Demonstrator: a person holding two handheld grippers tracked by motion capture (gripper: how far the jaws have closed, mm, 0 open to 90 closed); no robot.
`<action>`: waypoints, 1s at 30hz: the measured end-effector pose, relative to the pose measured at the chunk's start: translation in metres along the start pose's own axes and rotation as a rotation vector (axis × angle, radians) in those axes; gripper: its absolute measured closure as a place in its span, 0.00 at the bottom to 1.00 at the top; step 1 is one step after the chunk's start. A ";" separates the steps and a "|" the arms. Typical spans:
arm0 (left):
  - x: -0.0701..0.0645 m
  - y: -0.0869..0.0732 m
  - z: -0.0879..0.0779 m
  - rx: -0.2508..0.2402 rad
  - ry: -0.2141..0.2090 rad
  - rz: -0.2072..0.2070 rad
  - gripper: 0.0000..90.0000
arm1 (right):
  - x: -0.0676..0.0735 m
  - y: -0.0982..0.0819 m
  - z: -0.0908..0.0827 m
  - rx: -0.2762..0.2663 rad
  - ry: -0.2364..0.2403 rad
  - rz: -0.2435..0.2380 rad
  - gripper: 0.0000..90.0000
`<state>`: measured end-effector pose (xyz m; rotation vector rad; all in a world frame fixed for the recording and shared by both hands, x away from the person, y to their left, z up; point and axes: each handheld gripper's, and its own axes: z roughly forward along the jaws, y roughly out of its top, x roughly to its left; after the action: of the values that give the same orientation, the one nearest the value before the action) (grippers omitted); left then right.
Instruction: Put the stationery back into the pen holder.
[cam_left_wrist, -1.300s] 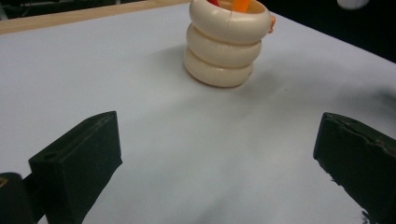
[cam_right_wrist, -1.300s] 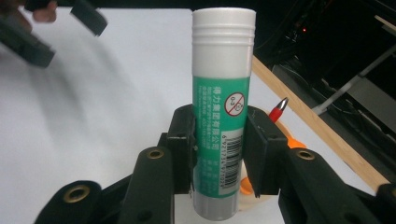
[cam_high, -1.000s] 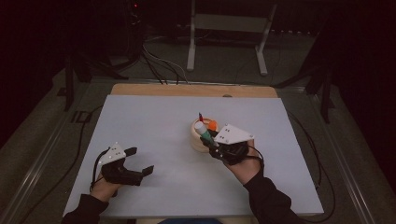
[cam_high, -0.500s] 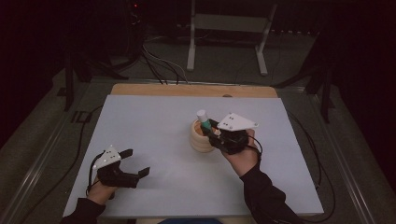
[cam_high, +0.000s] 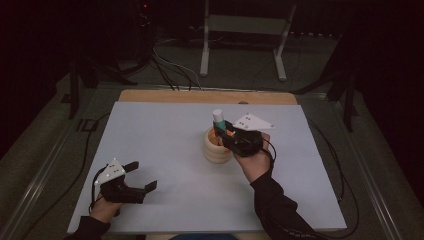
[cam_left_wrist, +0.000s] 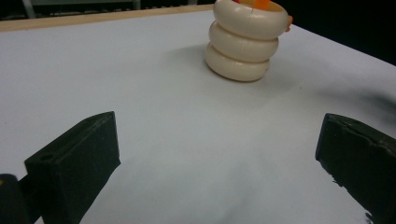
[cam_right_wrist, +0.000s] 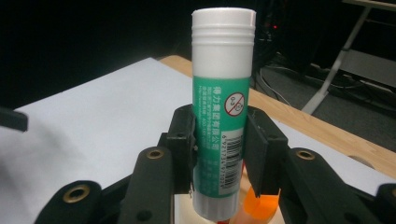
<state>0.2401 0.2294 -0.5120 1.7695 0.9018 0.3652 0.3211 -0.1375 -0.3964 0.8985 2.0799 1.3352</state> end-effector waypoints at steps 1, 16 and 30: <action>0.001 0.000 -0.001 -0.009 -0.008 -0.014 0.00 | 0.000 0.000 0.002 -0.002 -0.003 0.010 0.73; 0.003 -0.001 -0.001 -0.007 0.029 -0.004 0.00 | -0.003 -0.010 0.030 -0.007 -0.053 0.102 0.73; 0.003 -0.001 -0.002 -0.008 0.025 -0.001 0.00 | -0.007 -0.027 0.056 0.043 -0.064 0.142 0.73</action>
<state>0.2408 0.2330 -0.5128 1.7606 0.9182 0.3908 0.3584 -0.1179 -0.4421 1.1112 2.0356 1.3192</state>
